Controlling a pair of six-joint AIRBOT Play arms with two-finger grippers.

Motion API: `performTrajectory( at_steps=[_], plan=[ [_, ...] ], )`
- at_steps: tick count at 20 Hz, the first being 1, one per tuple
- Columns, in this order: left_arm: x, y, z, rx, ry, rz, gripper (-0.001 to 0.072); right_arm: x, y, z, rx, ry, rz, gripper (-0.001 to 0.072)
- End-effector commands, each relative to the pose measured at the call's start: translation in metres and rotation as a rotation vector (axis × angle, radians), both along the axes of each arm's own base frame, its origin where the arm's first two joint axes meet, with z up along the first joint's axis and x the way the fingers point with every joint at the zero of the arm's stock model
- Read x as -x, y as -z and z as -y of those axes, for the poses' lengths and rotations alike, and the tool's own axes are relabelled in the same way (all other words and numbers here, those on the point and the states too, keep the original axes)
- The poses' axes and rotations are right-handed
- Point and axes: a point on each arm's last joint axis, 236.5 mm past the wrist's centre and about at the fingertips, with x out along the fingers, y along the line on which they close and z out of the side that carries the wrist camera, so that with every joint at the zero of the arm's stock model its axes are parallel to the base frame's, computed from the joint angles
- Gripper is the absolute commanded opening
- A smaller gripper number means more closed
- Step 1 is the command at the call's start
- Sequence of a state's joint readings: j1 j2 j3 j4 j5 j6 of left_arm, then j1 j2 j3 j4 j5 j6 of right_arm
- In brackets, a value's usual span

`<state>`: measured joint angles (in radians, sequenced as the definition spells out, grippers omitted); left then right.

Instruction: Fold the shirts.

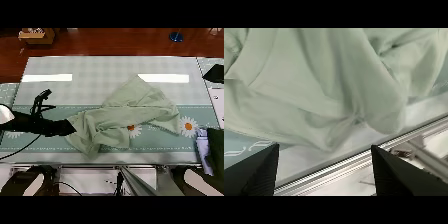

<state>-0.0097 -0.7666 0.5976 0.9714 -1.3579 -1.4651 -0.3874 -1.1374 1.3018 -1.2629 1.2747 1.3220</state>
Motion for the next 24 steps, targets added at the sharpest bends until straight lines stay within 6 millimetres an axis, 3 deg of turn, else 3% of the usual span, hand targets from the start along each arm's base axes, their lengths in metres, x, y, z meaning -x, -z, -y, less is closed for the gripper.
performTrajectory(
  at_steps=[1,7,12,15,20,24],
  plan=[
    [-0.002,0.012,-0.01,0.131,-0.163,-0.067,0.0709,0.004,0.023,0.011,-0.031,0.036,-0.009,0.0553],
    [0.01,0.044,-0.016,0.152,-0.217,-0.195,0.0708,0.002,0.032,0.013,-0.022,0.034,-0.005,0.0545],
    [-0.008,0.068,-0.024,0.129,-0.276,-0.208,0.0708,0.003,0.033,0.013,-0.023,0.033,-0.006,0.0544],
    [-0.011,0.067,-0.024,0.143,-0.242,-0.177,0.0708,0.004,0.033,0.012,-0.025,0.031,-0.012,0.0544],
    [-0.016,0.064,-0.077,0.055,-0.302,-0.156,0.0708,0.005,0.034,0.011,-0.027,0.029,-0.017,0.0544],
    [-0.007,0.073,-0.099,0.021,-0.328,-0.176,0.0708,0.005,0.034,0.011,-0.026,0.03,-0.016,0.0543]
  ],
)
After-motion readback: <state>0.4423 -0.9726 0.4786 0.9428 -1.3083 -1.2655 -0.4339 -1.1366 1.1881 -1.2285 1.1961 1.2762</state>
